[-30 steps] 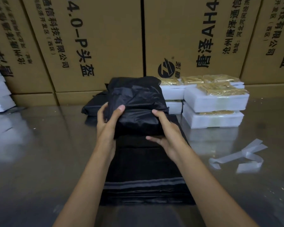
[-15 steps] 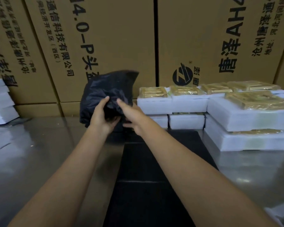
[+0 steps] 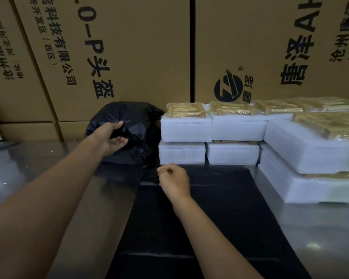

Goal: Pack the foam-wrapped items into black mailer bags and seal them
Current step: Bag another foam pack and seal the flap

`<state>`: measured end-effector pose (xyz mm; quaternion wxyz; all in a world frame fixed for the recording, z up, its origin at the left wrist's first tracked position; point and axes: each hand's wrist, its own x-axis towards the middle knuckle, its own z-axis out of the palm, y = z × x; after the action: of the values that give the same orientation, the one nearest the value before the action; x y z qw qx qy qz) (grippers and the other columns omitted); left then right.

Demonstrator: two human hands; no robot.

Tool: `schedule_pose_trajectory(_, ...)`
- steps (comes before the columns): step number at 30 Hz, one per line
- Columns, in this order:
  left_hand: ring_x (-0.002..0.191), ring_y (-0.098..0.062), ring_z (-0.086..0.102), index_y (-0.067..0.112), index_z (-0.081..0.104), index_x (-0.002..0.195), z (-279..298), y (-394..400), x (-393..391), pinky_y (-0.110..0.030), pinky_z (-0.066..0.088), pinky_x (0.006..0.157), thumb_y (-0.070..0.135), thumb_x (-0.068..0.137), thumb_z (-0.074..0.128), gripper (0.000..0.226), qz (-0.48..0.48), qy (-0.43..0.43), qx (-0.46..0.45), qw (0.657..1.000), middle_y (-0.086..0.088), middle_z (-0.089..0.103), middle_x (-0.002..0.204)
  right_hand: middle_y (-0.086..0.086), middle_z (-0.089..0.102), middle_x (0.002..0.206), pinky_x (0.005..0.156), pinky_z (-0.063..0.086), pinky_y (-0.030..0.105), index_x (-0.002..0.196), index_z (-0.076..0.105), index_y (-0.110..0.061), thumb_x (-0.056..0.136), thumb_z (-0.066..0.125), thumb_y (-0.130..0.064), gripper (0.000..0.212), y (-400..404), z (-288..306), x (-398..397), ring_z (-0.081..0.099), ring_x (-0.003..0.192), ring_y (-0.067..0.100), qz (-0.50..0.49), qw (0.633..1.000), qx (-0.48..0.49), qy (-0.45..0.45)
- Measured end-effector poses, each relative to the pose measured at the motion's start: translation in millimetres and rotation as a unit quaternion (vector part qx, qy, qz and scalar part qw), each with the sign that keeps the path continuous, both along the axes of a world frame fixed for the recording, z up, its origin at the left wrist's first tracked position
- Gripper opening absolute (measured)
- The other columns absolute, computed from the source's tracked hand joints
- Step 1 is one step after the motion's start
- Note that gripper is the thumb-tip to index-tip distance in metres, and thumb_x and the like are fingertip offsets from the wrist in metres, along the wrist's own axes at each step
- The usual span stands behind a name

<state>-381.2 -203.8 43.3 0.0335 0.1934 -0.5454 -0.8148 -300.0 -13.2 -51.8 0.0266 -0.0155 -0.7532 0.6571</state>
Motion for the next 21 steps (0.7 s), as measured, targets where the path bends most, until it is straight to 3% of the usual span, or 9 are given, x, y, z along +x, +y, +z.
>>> schedule_pose_trajectory(5,0.128,-0.028,0.052,0.009,0.044,0.143,0,22,-12,-0.036,0.052,0.086,0.021,0.100,0.056,0.046,0.042,0.014,-0.009,0.999,-0.014,0.047,0.145,-0.007,0.070,0.093,0.088,0.056,0.032,0.098,0.072,-0.018,0.093,0.048,-0.012,0.025,1,1,1,0.066,0.092,0.015,0.003,0.999,-0.041,-0.016)
schedule_pose_trajectory(8,0.122,-0.034,0.057,0.012,0.004,0.157,-1,51,-10,-0.042,0.054,0.093,0.025,0.097,0.061,0.084,0.143,0.033,-0.028,0.989,-0.017,0.036,0.154,0.000,0.071,0.102,0.086,0.056,0.027,0.099,0.070,-0.017,0.094,0.049,-0.010,0.023,6,5,5,0.066,0.094,0.015,0.011,0.995,-0.091,-0.036)
schedule_pose_trajectory(10,0.124,-0.036,0.053,0.017,-0.003,0.157,-8,80,4,-0.044,0.047,0.102,0.030,0.095,0.063,0.091,0.201,0.061,-0.149,0.966,-0.015,0.028,0.157,0.009,0.072,0.103,0.081,0.057,0.025,0.096,0.069,-0.012,0.096,0.051,-0.008,0.018,12,14,9,0.067,0.093,0.017,0.010,0.982,-0.175,-0.065)
schedule_pose_trajectory(12,0.124,-0.035,0.047,0.016,0.024,0.150,-19,107,18,-0.036,0.042,0.098,0.024,0.090,0.067,0.074,0.242,0.167,-0.327,0.898,-0.018,0.033,0.145,0.017,0.072,0.104,0.079,0.059,0.028,0.097,0.067,-0.007,0.097,0.051,-0.007,0.015,22,27,13,0.068,0.095,0.024,0.003,0.958,-0.271,-0.092)
schedule_pose_trajectory(14,0.117,-0.029,0.041,0.017,0.040,0.137,-23,126,26,-0.029,0.036,0.089,0.016,0.079,0.070,0.066,0.195,0.268,-0.513,0.792,-0.014,0.036,0.132,0.018,0.072,0.099,0.074,0.059,0.029,0.098,0.065,-0.004,0.097,0.050,-0.006,0.015,36,43,17,0.068,0.089,0.025,-0.011,0.942,-0.323,-0.093)
schedule_pose_trajectory(16,0.123,-0.030,0.032,0.026,0.037,0.142,-17,138,20,-0.036,0.039,0.093,0.017,0.072,0.074,0.079,0.085,0.277,-0.677,0.676,-0.013,0.028,0.140,0.015,0.072,0.092,0.071,0.059,0.029,0.098,0.065,-0.004,0.097,0.048,-0.006,0.017,54,58,23,0.067,0.081,0.022,-0.028,0.937,-0.338,-0.084)
schedule_pose_trajectory(18,0.143,-0.036,0.012,0.034,0.022,0.151,-11,147,11,-0.048,0.039,0.102,0.020,0.074,0.078,0.096,-0.003,0.228,-0.778,0.585,-0.012,0.003,0.159,0.012,0.072,0.088,0.070,0.059,0.030,0.100,0.065,-0.006,0.097,0.048,-0.008,0.017,70,64,32,0.067,0.079,0.020,-0.026,0.946,-0.311,-0.084)
schedule_pose_trajectory(19,0.148,-0.037,0.000,0.037,0.013,0.154,-11,150,5,-0.052,0.036,0.106,0.022,0.076,0.080,0.104,-0.032,0.200,-0.803,0.561,-0.010,-0.010,0.162,0.011,0.073,0.089,0.070,0.059,0.030,0.100,0.065,-0.008,0.097,0.048,-0.010,0.017,78,63,38,0.067,0.081,0.020,-0.020,0.951,-0.295,-0.089)
schedule_pose_trajectory(21,0.149,-0.038,-0.009,0.040,0.005,0.155,-13,156,-3,-0.052,0.033,0.110,0.021,0.078,0.081,0.110,-0.053,0.160,-0.808,0.565,-0.008,-0.021,0.162,0.011,0.074,0.093,0.068,0.057,0.030,0.102,0.066,-0.008,0.099,0.048,-0.013,0.018,91,52,48,0.068,0.086,0.022,-0.018,0.953,-0.282,-0.106)
